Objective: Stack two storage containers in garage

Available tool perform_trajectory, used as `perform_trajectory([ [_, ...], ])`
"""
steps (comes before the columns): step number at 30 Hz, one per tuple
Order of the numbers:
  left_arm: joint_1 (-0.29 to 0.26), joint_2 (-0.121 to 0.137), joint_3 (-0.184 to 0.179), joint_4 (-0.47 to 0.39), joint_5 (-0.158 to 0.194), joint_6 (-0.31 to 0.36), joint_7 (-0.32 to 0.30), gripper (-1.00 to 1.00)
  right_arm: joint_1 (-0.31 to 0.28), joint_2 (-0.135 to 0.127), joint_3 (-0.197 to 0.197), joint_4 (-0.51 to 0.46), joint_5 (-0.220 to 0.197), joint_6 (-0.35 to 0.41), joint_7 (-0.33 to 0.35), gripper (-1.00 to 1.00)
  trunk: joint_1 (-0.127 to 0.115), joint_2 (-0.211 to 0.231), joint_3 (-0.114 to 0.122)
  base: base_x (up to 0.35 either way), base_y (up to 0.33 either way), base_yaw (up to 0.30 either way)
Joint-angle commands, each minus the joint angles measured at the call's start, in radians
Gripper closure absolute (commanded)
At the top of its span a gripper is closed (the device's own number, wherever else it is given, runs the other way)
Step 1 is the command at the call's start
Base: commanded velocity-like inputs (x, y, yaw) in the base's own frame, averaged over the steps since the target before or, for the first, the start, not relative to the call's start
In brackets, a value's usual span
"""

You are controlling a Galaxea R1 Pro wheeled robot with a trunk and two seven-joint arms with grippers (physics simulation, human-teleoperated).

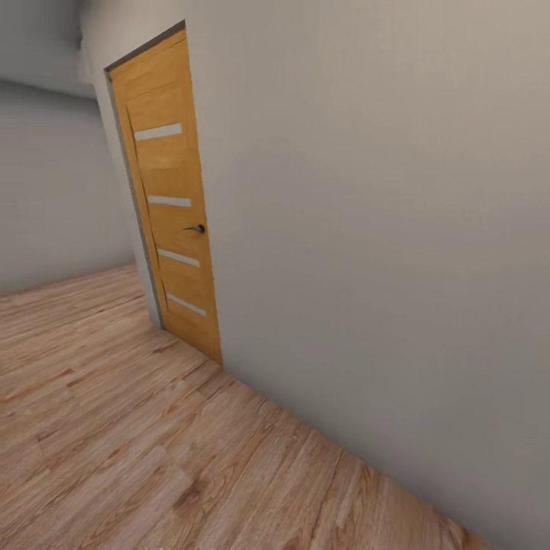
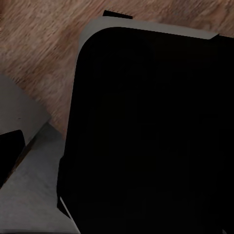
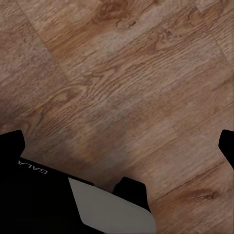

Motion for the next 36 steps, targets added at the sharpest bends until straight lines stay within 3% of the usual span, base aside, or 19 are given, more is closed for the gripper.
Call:
perform_trajectory([
  [1,0.0,0.0,0.0,-0.001,0.006,-0.001,0.001,-1.0,0.002,0.0,0.008,0.003,-0.01,-0.006,-0.002,-1.0,0.0,0.0,-0.001,0.0,0.0,0.277],
  [6,0.0,0.0,0.0,-0.001,0.006,-0.001,0.002,-1.0,0.025,-0.005,0.007,0.003,-0.01,-0.009,-0.002,-1.0,0.0,0.0,-0.001,0.0,0.0,0.277],
  [9,0.0,0.0,0.0,-0.001,0.006,-0.001,0.002,-1.0,0.035,-0.067,0.007,0.003,-0.011,-0.012,-0.001,-1.0,0.0,0.0,-0.001,0.0,0.0,0.263],
  [13,0.0,0.0,0.0,-0.001,0.006,-0.001,0.001,-1.0,0.072,-0.121,0.007,0.003,-0.014,-0.052,-0.001,-1.0,0.0,0.0,-0.001,0.0,0.0,0.23],
  [19,0.0,-0.001,0.0,-0.001,0.006,-0.001,0.001,-1.0,0.109,-0.168,0.006,0.003,-0.015,-0.088,-0.001,-1.0,0.0,0.0,-0.001,0.0,0.0,0.195],
  [28,0.0,-0.002,0.0,-0.001,0.006,-0.001,0.001,-1.0,0.138,-0.206,0.006,0.003,-0.015,-0.096,-0.001,-1.0,0.0,0.0,-0.001,0.0,0.0,0.178],
  [36,0.0,0.0,-0.001,-0.001,0.006,-0.001,0.001,-1.0,0.158,-0.22,0.006,0.003,-0.015,-0.123,-0.001,-1.0,0.0,0.0,-0.001,0.0,0.0,0.142],
])
